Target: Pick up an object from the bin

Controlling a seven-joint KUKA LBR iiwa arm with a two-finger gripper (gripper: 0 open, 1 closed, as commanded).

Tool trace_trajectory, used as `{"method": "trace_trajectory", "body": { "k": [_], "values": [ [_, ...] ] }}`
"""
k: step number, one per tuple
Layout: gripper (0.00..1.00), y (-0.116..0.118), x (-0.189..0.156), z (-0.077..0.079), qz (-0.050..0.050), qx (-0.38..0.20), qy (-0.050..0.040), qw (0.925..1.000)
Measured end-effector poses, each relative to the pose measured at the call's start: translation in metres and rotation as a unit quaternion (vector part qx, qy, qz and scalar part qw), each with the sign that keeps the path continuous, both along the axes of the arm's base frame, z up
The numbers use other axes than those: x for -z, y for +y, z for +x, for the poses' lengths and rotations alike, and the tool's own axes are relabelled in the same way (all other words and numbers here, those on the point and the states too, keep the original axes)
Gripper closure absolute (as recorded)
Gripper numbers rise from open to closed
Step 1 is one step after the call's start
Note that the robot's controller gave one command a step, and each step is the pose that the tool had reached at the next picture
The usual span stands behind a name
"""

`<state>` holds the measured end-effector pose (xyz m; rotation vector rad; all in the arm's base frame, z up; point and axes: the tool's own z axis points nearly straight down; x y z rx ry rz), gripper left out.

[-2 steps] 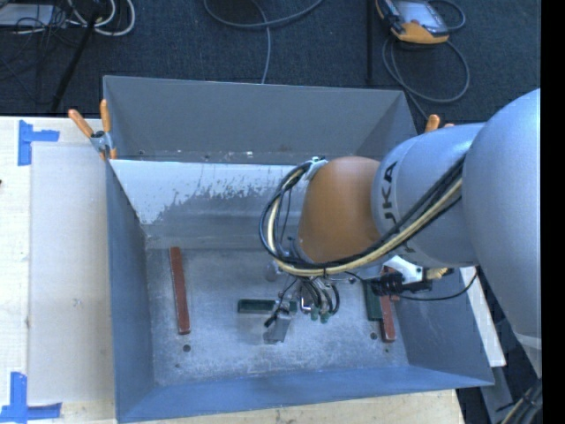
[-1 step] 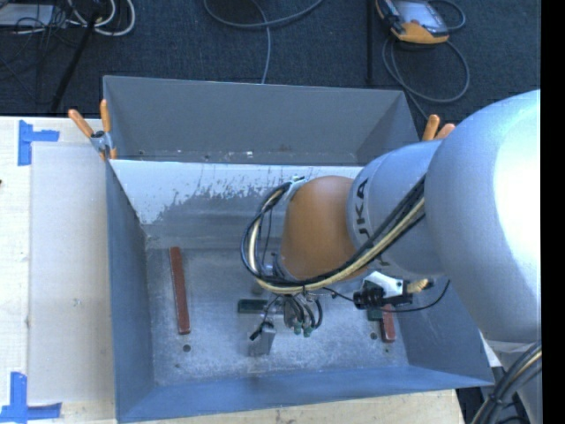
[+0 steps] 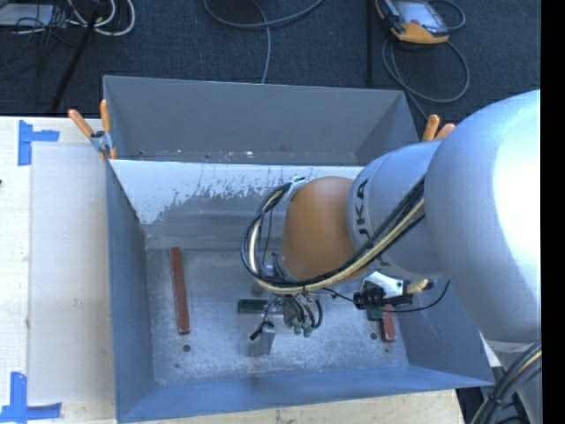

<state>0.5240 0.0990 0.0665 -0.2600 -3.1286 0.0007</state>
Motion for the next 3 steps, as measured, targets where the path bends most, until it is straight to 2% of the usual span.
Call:
{"method": "trace_trajectory", "body": {
  "k": [1, 2, 3],
  "values": [
    [1.00, 0.000, -0.001, 0.001, 0.000, 0.000, -0.0008, 1.0000],
    [1.00, -0.001, -0.030, 0.001, 0.000, 0.001, -0.0020, 1.0000],
    [1.00, -0.001, -0.115, 0.003, 0.001, 0.000, -0.0047, 1.0000]
  ]
}}
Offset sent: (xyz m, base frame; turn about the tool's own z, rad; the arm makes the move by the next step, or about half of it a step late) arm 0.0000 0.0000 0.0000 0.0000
